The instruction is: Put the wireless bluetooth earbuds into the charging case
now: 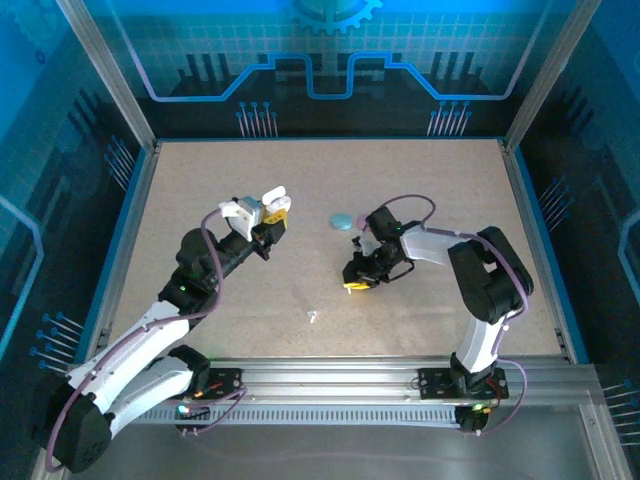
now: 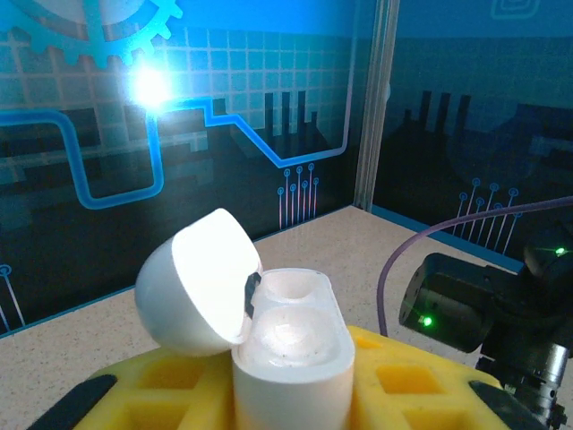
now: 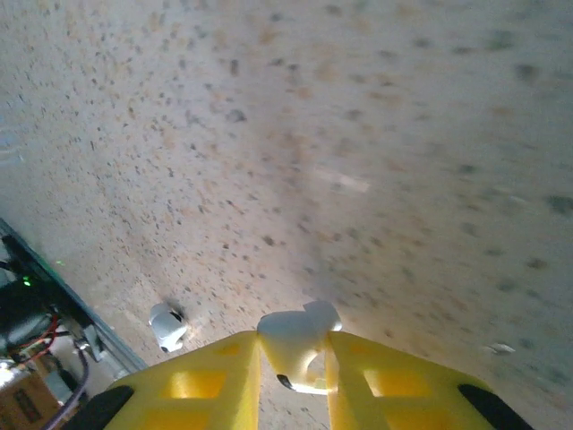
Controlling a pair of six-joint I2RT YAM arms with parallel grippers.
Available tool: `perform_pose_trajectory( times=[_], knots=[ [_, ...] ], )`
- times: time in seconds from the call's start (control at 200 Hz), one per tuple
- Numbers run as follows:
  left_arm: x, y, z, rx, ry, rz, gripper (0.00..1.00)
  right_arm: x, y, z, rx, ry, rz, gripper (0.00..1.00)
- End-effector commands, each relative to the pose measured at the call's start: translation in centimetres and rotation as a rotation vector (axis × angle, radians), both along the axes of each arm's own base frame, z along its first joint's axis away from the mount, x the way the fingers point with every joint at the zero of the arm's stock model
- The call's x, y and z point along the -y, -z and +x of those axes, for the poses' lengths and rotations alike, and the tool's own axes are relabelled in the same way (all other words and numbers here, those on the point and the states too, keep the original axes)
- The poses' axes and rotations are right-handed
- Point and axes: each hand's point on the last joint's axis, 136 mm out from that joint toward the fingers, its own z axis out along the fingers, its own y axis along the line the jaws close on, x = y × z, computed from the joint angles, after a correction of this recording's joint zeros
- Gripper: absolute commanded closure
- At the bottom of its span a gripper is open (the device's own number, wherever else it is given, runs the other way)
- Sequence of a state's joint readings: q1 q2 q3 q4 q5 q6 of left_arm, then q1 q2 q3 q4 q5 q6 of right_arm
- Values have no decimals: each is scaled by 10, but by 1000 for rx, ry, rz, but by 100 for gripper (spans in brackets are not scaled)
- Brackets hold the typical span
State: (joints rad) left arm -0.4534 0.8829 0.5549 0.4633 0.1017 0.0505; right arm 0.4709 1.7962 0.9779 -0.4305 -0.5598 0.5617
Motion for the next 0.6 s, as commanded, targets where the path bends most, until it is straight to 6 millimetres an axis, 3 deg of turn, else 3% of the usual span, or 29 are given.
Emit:
perform_pose_trajectory(
  times=[0.0, 0.25, 0.27, 0.435, 0.595],
  knots=[
    [0, -35, -1, 78, 12, -60, 70, 4, -13, 4, 14, 33, 73, 73],
    [0, -36, 0, 77, 15, -65, 70, 31, -12, 10, 12, 113, 68, 71],
    [1, -36, -1, 76, 17, -66, 70, 36, -6, 2, -9, 117, 54, 71],
    [3, -36, 0, 72, 25, -68, 70, 54, -2, -1, -12, 149, 3, 70],
    [4, -36, 1, 70, 33, -71, 71, 57, -11, 4, 17, 168, -23, 66]
  ],
)
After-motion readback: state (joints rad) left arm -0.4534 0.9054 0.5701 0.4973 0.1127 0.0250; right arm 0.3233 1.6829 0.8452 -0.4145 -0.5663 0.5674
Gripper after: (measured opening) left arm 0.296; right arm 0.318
